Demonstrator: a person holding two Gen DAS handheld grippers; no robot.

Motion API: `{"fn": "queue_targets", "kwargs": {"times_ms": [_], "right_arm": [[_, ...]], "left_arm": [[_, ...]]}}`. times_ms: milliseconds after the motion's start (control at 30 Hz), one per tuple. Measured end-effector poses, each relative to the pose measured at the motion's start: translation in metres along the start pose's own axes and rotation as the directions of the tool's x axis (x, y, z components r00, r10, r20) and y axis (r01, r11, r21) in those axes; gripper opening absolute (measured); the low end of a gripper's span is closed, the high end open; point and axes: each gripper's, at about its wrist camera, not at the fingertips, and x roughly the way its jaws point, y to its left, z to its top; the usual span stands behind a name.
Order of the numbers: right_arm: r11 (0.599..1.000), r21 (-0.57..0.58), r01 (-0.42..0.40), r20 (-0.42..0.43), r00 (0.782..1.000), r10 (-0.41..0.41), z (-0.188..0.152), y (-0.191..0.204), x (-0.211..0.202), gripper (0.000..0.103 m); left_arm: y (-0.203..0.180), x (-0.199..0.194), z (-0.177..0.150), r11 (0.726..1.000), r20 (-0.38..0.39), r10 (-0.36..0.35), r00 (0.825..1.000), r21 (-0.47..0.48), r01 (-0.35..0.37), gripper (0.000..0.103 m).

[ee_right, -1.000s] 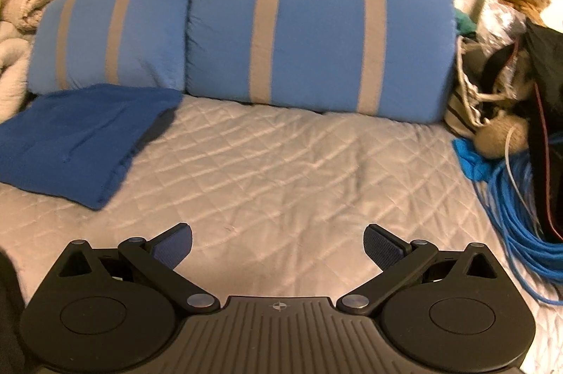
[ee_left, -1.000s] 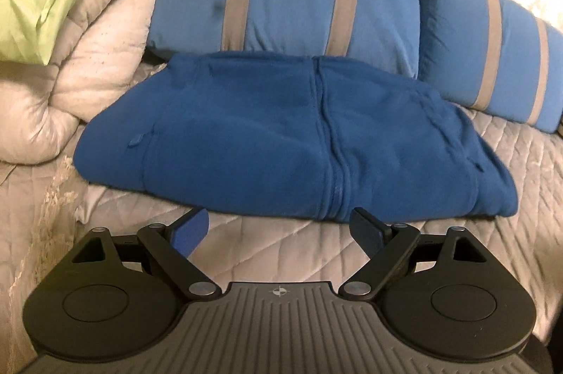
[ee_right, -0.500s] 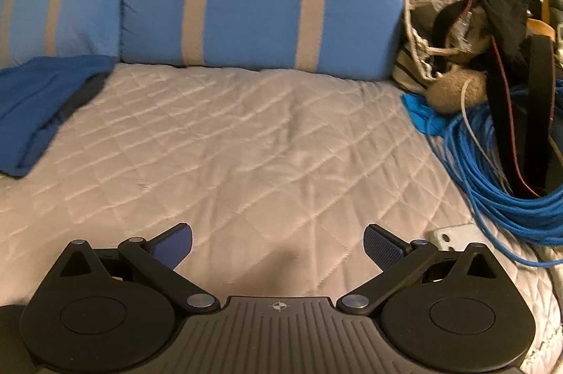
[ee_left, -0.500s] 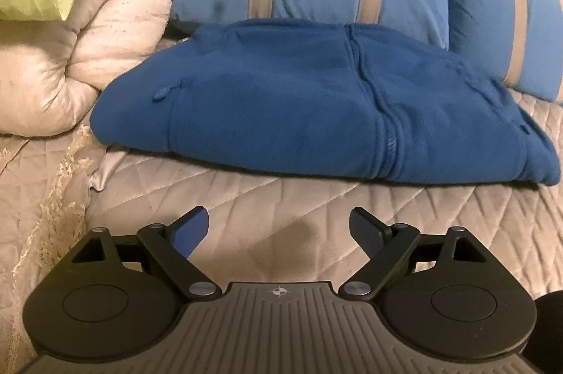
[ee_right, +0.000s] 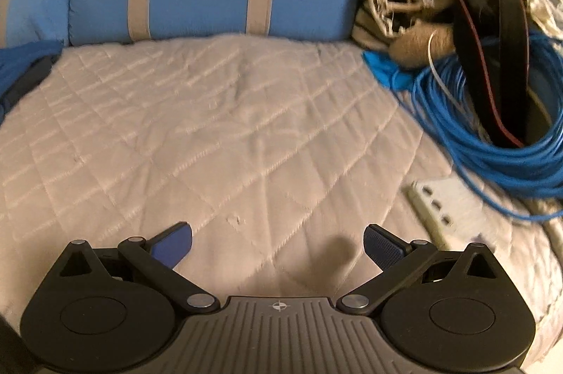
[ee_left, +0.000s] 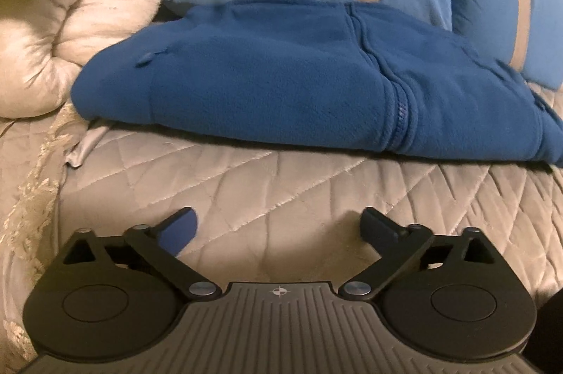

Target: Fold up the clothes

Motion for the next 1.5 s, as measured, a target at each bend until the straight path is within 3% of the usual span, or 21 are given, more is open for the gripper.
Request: {"fn": "queue_targets", "kwargs": {"times_ms": [467, 800, 967, 1067, 1267, 1500], "right_arm": [[0.996, 0.093, -0.003, 0.029, 1.0, 0.0, 0.006, -0.011, 0.024, 0.103], [0.991, 0.124, 0.045, 0.07, 0.996, -0.053, 0.029, -0.013, 0.054, 0.103], [0.987, 0.116, 0.115, 0.048, 0.991, -0.121, 0.043, -0.017, 0.075, 0.103], [0.986, 0.126, 0.114, 0.042, 0.992, -0.12, 0.047, -0.022, 0.085, 0.103], [0.985, 0.147, 0.088, 0.094, 0.99, -0.102, 0.039, -0.025, 0.085, 0.103], [0.985, 0.146, 0.094, 0.108, 0.988, -0.11, 0.039, -0.023, 0.085, 0.103]], "left_arm": [[0.015, 0.031, 0.021, 0.999, -0.006, 0.024, 1.0, -0.048, -0.024, 0.103], [0.025, 0.051, 0.043, 0.998, -0.036, 0.053, 0.998, -0.038, -0.055, 0.103], [0.027, 0.059, 0.051, 0.998, -0.035, 0.049, 0.998, -0.026, -0.05, 0.103], [0.028, 0.063, 0.053, 0.999, -0.022, 0.038, 0.999, -0.019, -0.038, 0.103], [0.022, 0.061, 0.038, 0.998, 0.085, 0.064, 0.994, -0.024, -0.062, 0.103], [0.02, 0.061, 0.039, 0.997, 0.097, 0.07, 0.993, -0.021, -0.069, 0.103]]}}
